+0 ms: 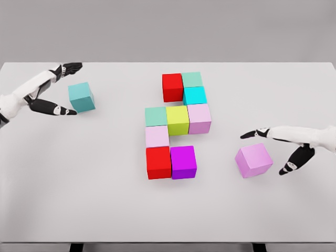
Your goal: Assemble the squares on the desktop into the number 2
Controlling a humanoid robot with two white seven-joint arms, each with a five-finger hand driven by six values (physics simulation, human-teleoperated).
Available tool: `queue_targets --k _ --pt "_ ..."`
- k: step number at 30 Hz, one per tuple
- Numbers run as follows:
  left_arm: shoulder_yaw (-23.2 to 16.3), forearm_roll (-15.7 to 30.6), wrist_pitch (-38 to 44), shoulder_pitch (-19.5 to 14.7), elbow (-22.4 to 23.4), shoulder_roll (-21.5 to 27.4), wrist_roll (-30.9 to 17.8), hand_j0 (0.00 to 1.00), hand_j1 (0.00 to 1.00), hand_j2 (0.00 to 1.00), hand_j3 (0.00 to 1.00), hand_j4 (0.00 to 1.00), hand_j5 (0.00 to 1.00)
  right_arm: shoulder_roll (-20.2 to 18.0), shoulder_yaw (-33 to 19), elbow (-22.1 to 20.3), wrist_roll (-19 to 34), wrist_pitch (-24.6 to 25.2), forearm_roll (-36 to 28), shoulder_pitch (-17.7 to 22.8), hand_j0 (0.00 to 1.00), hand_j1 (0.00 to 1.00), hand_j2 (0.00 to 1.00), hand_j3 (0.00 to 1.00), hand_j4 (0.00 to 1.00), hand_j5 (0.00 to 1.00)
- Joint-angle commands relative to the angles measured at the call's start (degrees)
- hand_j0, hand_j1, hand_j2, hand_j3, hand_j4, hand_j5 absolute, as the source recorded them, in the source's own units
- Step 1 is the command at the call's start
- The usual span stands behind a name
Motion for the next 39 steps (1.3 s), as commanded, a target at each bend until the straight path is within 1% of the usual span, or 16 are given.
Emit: queue_targets --k 1,3,5,6,9,11,16,20,22,24,26,28,33,35,36,39 --pt "-0.03 0.87 5.86 0.00 1.80 -1.84 -0.06 1.00 1.00 1.00 1.00 1.00 1.00 1.25 0.36 -0.01 -0.01 2.13 0.90 0.00 1.00 1.00 1.00 1.00 1.00 1.00" --pt "-0.12 0.78 9.38 -0.70 3.11 -2.36 -0.06 1.00 1.00 1.00 1.00 1.00 1.00 1.69 0.36 -0.01 -0.01 3.36 0.99 -0.09 1.00 1.00 1.00 1.00 1.00 1.00" --pt "-0.12 -1.15 9.22 -2.02 5.84 -3.51 -0.06 1.00 1.00 1.00 1.00 1.00 1.00 1.78 0.80 0.07 -0.01 3.63 1.07 -0.09 1.00 1.00 1.00 1.00 1.00 1.00" --pt "0.06 -2.47 9.21 -2.72 6.90 -3.86 0.03 1.00 1.00 1.00 1.00 1.00 1.00 2.48 1.24 0.07 -0.01 5.91 1.07 -0.18 1.00 1.00 1.00 1.00 1.00 1.00" --pt "-0.03 -3.35 9.13 -4.04 9.53 -4.30 0.21 1.00 1.00 1.00 1.00 1.00 1.00 3.27 1.33 0.07 -0.01 8.11 2.22 -0.18 1.00 1.00 1.00 1.00 1.00 1.00" --pt "0.06 -4.49 9.04 -4.48 10.94 -5.61 0.29 1.00 1.00 1.00 1.00 1.00 1.00 3.89 1.42 0.07 -0.01 8.37 2.22 -0.18 1.00 1.00 1.00 1.00 1.00 1.00" --pt "0.06 -6.17 9.39 -6.77 16.83 -7.81 0.65 1.00 1.00 1.00 1.00 1.00 1.00 4.59 1.68 0.07 -0.01 8.29 2.66 -0.26 1.00 1.00 1.00 1.00 1.00 1.00" --pt "-0.03 -6.34 9.74 -7.56 18.24 -8.69 0.65 1.00 1.00 1.00 1.00 1.00 1.00 4.59 1.68 0.07 -0.01 8.29 2.74 -0.26 0.99 0.99 0.99 0.99 0.99 0.99" --pt "-0.03 -6.43 9.74 -7.73 19.64 -9.04 0.65 1.00 1.00 1.00 1.00 1.00 1.00 4.68 1.77 0.07 -0.01 8.29 2.92 -0.26 0.96 0.96 0.96 0.96 0.96 0.96" --pt "-0.03 -7.39 9.74 -8.87 22.19 -9.92 0.65 1.00 1.00 1.00 1.00 1.00 1.00 4.76 1.86 0.07 -0.01 8.29 3.18 -0.26 0.89 0.89 0.89 0.89 0.89 0.89" --pt "-0.03 -8.63 9.74 -10.02 24.56 -11.06 0.65 1.00 1.00 1.00 1.00 1.00 1.00 5.20 1.86 0.07 -0.01 8.29 3.18 -0.26 0.78 0.78 0.78 0.78 0.78 0.78" --pt "-0.03 -8.71 9.74 -10.11 24.65 -11.59 0.65 1.00 1.00 1.00 1.00 1.00 1.00 5.64 2.47 0.07 -0.01 8.20 3.18 -0.26 0.74 0.74 0.74 0.74 0.74 0.74" --pt "-0.03 -9.50 11.15 -10.28 24.83 -12.12 0.65 0.98 0.98 0.98 0.98 0.98 0.98 5.64 2.47 0.07 -0.01 8.02 3.71 -0.35 0.52 0.52 0.52 0.52 0.52 0.52" --pt "-0.03 -9.77 11.24 -10.90 25.70 -12.74 0.65 0.98 0.98 0.98 0.98 0.98 0.98 5.64 2.47 0.07 -0.01 8.02 5.03 -0.53 0.50 0.50 0.50 0.50 0.50 0.50" --pt "-0.03 -9.77 11.24 -11.42 27.46 -13.26 0.65 0.98 0.98 0.98 0.98 0.98 0.98 5.73 2.38 0.07 -0.01 8.02 6.17 -0.79 0.49 0.49 0.49 0.49 0.49 0.49" --pt "-0.03 -10.47 11.24 -12.04 28.34 -13.70 0.65 0.97 0.97 0.97 0.97 0.97 0.97 5.91 2.21 0.07 -0.01 7.67 6.87 -2.02 0.51 0.51 0.51 0.51 0.51 0.51"
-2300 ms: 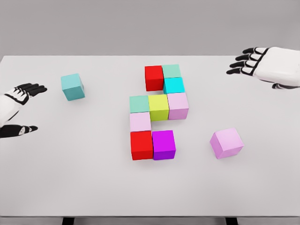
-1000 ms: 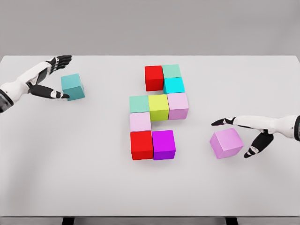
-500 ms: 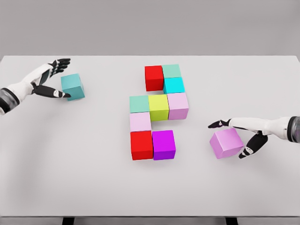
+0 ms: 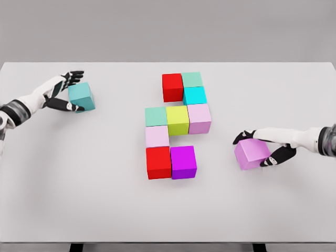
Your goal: Assemble the squares on the desktop into the number 2
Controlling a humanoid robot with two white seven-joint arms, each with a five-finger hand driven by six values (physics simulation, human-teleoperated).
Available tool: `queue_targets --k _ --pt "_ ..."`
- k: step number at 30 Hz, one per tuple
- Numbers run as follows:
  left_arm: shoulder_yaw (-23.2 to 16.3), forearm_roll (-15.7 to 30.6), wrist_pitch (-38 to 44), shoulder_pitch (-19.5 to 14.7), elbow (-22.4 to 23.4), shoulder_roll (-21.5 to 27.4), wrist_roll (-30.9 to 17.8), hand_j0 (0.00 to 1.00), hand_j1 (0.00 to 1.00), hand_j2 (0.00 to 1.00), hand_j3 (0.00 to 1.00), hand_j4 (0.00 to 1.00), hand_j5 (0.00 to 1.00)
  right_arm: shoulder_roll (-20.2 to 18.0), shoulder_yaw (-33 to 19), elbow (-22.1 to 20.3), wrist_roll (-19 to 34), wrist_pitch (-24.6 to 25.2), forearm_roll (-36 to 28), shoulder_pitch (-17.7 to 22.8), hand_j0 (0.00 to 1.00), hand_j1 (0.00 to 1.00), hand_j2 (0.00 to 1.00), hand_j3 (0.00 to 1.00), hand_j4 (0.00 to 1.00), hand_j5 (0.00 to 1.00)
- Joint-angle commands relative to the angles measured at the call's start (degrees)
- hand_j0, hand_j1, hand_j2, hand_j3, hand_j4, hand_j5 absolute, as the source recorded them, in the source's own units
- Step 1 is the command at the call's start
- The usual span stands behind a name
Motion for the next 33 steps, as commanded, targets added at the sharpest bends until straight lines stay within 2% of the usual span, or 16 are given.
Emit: queue_targets --k 1,3,5,7,11,14,18,22,28,33 --pt "0.08 -0.03 0.15 0.00 0.85 -0.39 0.01 0.97 0.97 0.97 0.97 0.97 0.97 0.63 -0.13 -0.03 -0.17 -0.23 0.50 0.00 0.51 0.51 0.51 0.51 0.51 0.51" --pt "0.08 -0.03 0.06 0.00 0.85 -0.66 0.01 0.96 0.96 0.96 0.96 0.96 0.96 2.56 -0.22 -0.03 -0.17 0.30 0.15 -1.23 0.51 0.51 0.51 0.51 0.51 0.51" --pt "0.08 -0.03 0.06 0.09 0.85 -0.75 0.01 0.89 0.89 0.89 0.89 0.89 0.89 3.88 -0.22 -0.03 -0.17 0.56 -0.20 -2.02 0.51 0.51 0.51 0.51 0.51 0.51" --pt "-0.01 -0.03 -0.02 0.09 0.85 -0.75 0.01 0.80 0.80 0.80 0.80 0.80 0.80 4.50 -0.22 -0.03 -0.17 0.56 -0.99 -2.20 0.51 0.51 0.51 0.51 0.51 0.51" --pt "0.08 -0.03 -0.38 0.26 0.76 -0.75 -0.08 0.52 0.52 0.52 0.52 0.52 0.52 6.25 -0.04 -0.03 -0.17 0.56 -1.61 -2.37 0.51 0.51 0.51 0.51 0.51 0.51" --pt "-0.01 -0.12 -0.55 0.26 0.67 -0.66 -0.08 0.39 0.39 0.39 0.39 0.39 0.39 7.31 0.05 -0.03 -0.17 0.56 -1.96 -2.46 0.52 0.52 0.52 0.52 0.52 0.52" --pt "-0.01 -0.39 -0.64 0.18 -0.03 -0.66 -0.17 0.36 0.36 0.36 0.36 0.36 0.36 8.63 0.39 -0.03 -0.17 1.44 -3.10 -2.46 0.52 0.52 0.52 0.52 0.52 0.52" --pt "-0.01 -1.26 -0.20 0.09 -3.46 -0.57 -0.17 0.34 0.34 0.34 0.34 0.34 0.34 9.77 1.89 -0.03 -0.17 1.79 -3.10 -2.81 0.54 0.54 0.54 0.54 0.54 0.54" --pt "-0.10 -2.14 0.15 0.00 -6.27 -0.92 -0.26 0.28 0.28 0.28 0.28 0.28 0.28 10.82 2.94 -0.03 -0.17 1.79 -4.42 -3.16 0.54 0.54 0.54 0.54 0.54 0.54" --pt "-0.01 -4.87 0.24 -0.35 -8.47 -3.47 -0.26 0.26 0.26 0.26 0.26 0.26 0.26 10.91 3.12 -0.11 -0.17 1.79 -5.21 -3.16 0.55 0.55 0.55 0.55 0.55 0.55"
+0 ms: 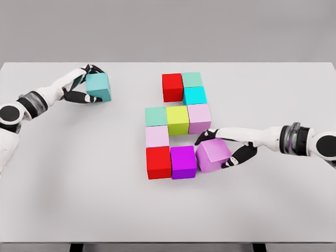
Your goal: Assemble the squares on the desktop into the number 2
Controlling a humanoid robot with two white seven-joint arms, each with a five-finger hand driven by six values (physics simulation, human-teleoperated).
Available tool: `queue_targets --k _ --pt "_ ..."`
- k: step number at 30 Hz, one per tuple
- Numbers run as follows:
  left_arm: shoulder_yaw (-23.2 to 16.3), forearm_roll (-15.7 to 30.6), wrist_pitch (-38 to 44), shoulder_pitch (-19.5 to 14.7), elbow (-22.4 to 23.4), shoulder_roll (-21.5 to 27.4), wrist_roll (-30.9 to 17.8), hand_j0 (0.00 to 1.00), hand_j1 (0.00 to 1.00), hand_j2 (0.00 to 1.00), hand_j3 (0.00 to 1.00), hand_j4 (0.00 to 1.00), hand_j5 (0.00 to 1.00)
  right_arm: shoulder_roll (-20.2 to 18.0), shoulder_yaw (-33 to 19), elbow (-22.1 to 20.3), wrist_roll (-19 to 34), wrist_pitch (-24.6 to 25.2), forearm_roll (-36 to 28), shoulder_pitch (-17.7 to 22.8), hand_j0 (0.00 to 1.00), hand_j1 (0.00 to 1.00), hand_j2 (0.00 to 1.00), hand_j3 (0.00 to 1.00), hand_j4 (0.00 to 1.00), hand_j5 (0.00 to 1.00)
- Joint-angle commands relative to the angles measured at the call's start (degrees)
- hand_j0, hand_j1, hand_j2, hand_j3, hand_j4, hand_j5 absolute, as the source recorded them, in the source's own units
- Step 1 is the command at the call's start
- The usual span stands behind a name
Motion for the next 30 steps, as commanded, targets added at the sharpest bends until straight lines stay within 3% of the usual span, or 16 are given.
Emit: queue_targets --k 1,4,5,6,9,12,16,21,23,24,26,30 --pt "0.01 -0.77 0.17 -0.09 -1.36 -1.63 0.35 0.26 0.26 0.26 0.26 0.26 0.26 0.05 0.08 -0.07 -0.05 0.02 -0.63 0.00 0.55 0.55 0.55 0.55 0.55 0.55" --pt "0.27 -3.23 0.26 -0.96 -1.36 -4.17 0.52 0.26 0.26 0.26 0.26 0.26 0.26 -0.03 0.08 -0.08 -0.05 0.10 -0.81 0.00 0.58 0.58 0.58 0.58 0.58 0.58" --pt "0.45 -3.76 1.22 -1.32 -1.27 -4.97 0.52 0.26 0.26 0.26 0.26 0.26 0.26 -0.03 0.08 -0.08 -0.05 0.02 -0.81 0.00 0.67 0.67 0.67 0.67 0.67 0.67" --pt "0.71 -3.93 3.59 -1.58 -1.36 -6.02 0.61 0.26 0.26 0.26 0.26 0.26 0.26 -0.03 0.16 -0.08 -0.05 -0.51 -0.72 -0.09 1.00 1.00 1.00 1.00 1.00 1.00" --pt "1.06 -5.25 5.09 -2.63 -1.10 -7.95 0.79 0.26 0.26 0.26 0.26 0.26 0.26 -0.03 0.16 -0.08 -0.05 -0.69 -0.72 -0.09 1.00 1.00 1.00 1.00 1.00 1.00" --pt "1.06 -7.36 8.43 -2.73 -1.18 -10.15 6.06 0.26 0.26 0.26 0.26 0.26 0.26 -0.12 0.08 -0.08 -0.05 -0.86 -0.72 -0.26 1.00 1.00 1.00 1.00 1.00 1.00" --pt "1.06 -7.89 9.57 -2.72 -1.27 -11.03 7.90 0.26 0.26 0.26 0.26 0.26 0.26 -0.74 -0.19 -0.08 -0.05 -1.21 -0.72 -1.32 1.00 1.00 1.00 1.00 1.00 1.00" --pt "1.06 -9.65 9.66 -2.72 -0.83 -12.44 8.96 0.27 0.27 0.27 0.27 0.27 0.27 -7.24 -0.80 -0.08 -0.05 -4.73 -2.04 -2.02 1.00 1.00 1.00 1.00 1.00 1.00" --pt "1.06 -9.65 9.66 -2.72 -0.74 -13.14 8.96 0.28 0.28 0.28 0.28 0.28 0.28 -11.72 -0.72 -0.08 -0.05 -9.56 -2.22 -1.76 1.00 1.00 1.00 1.00 1.00 1.00" --pt "0.97 -9.65 9.66 -2.64 -0.74 -13.23 8.96 0.28 0.28 0.28 0.28 0.28 0.28 -14.79 -0.37 -0.08 -0.05 -14.39 -2.30 -1.23 1.00 1.00 1.00 1.00 1.00 1.00" --pt "0.89 -10.52 9.66 -2.64 -0.74 -13.67 8.96 0.29 0.29 0.29 0.29 0.29 0.29 -17.61 0.08 -0.08 -0.05 -20.19 -1.69 0.09 1.00 1.00 1.00 1.00 1.00 1.00" --pt "0.89 -11.05 9.66 -2.64 0.66 -14.11 9.05 0.31 0.31 0.31 0.31 0.31 0.31 -18.40 1.13 -0.08 -0.05 -26.00 2.79 1.67 1.00 1.00 1.00 1.00 1.00 1.00"
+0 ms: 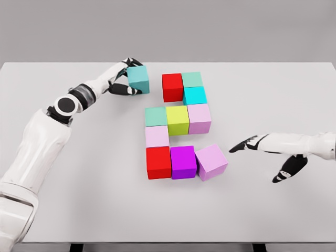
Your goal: Assemble the squares on the desktop into the number 2
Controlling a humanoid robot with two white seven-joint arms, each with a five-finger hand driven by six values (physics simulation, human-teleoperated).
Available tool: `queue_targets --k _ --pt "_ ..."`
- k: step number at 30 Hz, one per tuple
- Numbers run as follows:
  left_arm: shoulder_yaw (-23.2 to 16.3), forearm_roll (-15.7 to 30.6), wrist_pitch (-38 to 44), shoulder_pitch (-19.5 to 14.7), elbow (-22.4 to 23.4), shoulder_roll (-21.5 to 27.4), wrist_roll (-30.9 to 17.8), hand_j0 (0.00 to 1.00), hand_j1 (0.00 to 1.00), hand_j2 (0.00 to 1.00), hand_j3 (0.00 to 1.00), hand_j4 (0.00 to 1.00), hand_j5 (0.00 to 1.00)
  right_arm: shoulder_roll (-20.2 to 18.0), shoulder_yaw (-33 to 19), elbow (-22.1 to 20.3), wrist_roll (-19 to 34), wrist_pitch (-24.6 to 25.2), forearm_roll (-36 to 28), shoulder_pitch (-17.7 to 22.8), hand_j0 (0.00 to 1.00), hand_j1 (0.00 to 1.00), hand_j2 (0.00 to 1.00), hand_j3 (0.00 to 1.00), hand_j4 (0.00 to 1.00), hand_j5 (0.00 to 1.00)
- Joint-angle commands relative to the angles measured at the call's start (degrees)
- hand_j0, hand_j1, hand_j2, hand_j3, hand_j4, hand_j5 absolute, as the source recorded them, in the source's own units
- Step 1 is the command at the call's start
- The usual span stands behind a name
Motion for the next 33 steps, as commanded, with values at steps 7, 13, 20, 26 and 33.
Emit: queue_targets --k 7,13,20,26,33 --pt "-0.03 -0.65 0.02 -0.35 4.04 -1.34 2.34 0.31 0.31 0.31 0.31 0.31 0.31 -0.54 1.75 -0.02 -0.01 -2.86 4.08 0.09 1.00 1.00 1.00 1.00 1.00 1.00" --pt "-0.47 -2.23 -0.51 -0.44 4.04 -2.14 3.39 0.31 0.31 0.31 0.31 0.31 0.31 -0.01 1.75 0.06 -0.01 3.91 6.19 -0.09 1.00 1.00 1.00 1.00 1.00 1.00" --pt "-0.38 -2.67 -0.77 -0.26 3.96 -2.22 3.39 0.71 0.71 0.71 0.71 0.71 0.71 2.54 1.75 0.06 -0.01 9.01 10.24 -0.35 1.00 1.00 1.00 1.00 1.00 1.00" --pt "-0.03 -2.67 -0.77 -0.09 3.52 -2.22 3.39 0.81 0.81 0.81 0.81 0.81 0.81 4.21 2.72 0.06 -0.01 9.71 11.29 -0.18 1.00 1.00 1.00 1.00 1.00 1.00" --pt "0.06 -2.67 -0.60 0.09 3.34 -2.22 3.39 0.97 0.97 0.97 0.97 0.97 0.97 4.56 3.42 0.06 -0.01 9.45 11.99 -0.35 1.00 1.00 1.00 1.00 1.00 1.00"
